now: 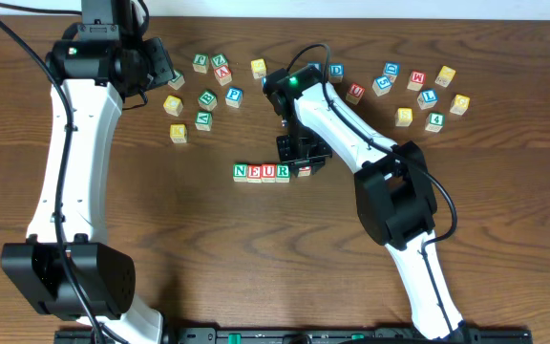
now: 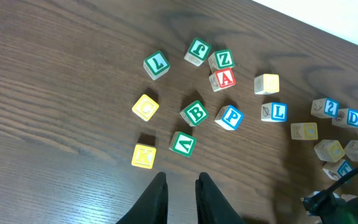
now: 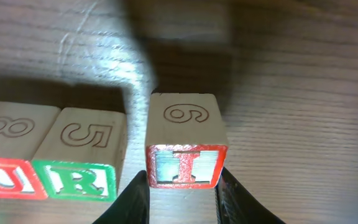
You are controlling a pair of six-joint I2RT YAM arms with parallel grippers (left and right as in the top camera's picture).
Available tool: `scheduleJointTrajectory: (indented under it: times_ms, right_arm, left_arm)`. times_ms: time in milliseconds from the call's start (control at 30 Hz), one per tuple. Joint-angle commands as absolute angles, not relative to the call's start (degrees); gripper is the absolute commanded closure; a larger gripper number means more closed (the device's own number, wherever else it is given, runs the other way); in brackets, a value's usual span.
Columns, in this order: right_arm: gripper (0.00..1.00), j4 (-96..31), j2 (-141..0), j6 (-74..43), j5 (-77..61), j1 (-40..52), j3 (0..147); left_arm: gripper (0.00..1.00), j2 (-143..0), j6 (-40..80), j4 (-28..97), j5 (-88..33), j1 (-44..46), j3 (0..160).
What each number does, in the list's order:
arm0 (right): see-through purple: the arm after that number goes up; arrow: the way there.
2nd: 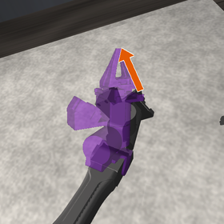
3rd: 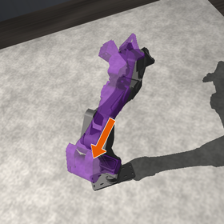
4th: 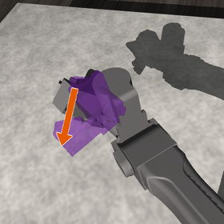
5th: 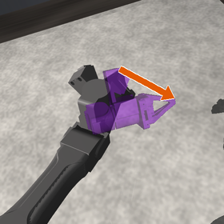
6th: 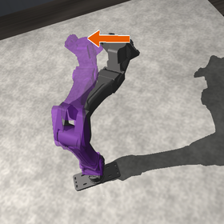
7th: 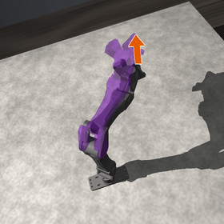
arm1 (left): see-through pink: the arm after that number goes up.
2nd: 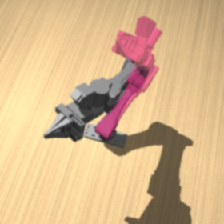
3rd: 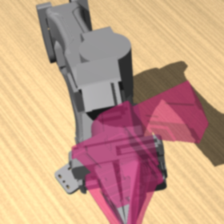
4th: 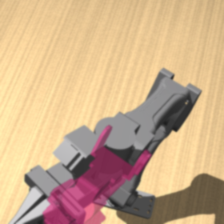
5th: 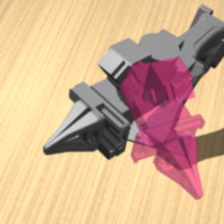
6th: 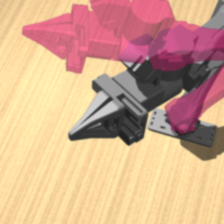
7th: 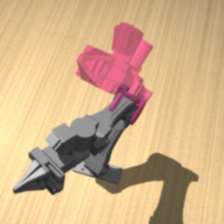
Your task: Spell out NEURIPS
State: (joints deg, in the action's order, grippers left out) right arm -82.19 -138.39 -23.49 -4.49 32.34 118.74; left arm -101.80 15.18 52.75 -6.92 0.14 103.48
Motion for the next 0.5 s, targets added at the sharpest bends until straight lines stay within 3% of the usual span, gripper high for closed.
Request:
scheduleJointTrajectory:
  times_ms: [0, 233, 467]
  right_arm:
    - [0.73, -82.35, -138.98, -22.61, -6.17, 32.73, 118.39]
    - [0.78, -85.23, -138.98, -20.80, -6.15, 32.01, 120.27]
    - [0.75, -92.90, -138.98, -17.39, -5.93, 30.65, 128.79]
  left_arm:
    - [0.84, -102.59, 15.25, 53.12, -6.37, 0.01, 103.22]
    - [0.84, -102.59, 15.25, 53.12, -6.37, 0.01, 103.22]
    - [0.84, -102.59, 15.25, 53.12, -6.37, 0.01, 103.22]
